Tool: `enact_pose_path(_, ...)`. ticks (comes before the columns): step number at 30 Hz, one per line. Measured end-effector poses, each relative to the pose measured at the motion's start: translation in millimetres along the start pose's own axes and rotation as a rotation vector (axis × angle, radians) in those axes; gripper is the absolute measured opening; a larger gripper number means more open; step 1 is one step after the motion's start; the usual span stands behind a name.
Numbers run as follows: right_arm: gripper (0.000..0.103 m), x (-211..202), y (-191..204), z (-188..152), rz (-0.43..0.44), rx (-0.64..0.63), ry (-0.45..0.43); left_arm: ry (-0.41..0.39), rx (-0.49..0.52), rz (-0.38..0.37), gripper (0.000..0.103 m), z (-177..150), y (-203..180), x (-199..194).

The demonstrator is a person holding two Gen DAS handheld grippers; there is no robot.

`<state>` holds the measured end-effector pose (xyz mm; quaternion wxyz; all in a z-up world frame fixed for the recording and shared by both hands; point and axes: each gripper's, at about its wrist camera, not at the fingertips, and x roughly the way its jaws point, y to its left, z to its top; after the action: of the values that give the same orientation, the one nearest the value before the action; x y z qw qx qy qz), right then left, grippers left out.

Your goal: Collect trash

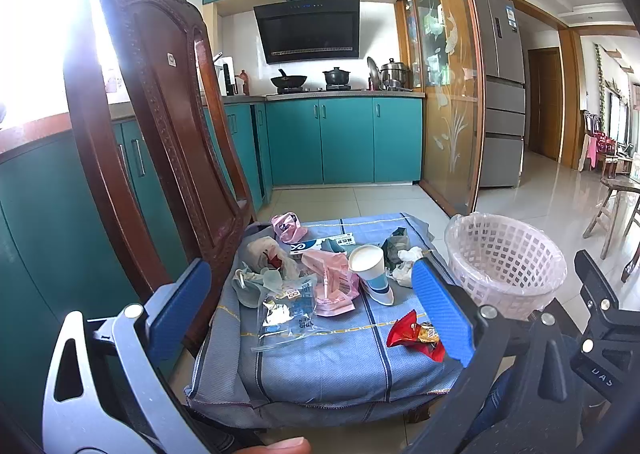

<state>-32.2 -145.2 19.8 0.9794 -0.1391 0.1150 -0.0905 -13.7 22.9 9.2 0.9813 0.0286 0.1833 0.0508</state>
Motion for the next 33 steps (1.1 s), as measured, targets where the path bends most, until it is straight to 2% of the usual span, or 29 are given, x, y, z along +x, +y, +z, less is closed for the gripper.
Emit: enact_pose_path(33,0.1,4.6,-2.5,-4.9,0.017,0.015,0.02,-0.011,0.008,0.0,0.1,0.1,-1.8,-4.9)
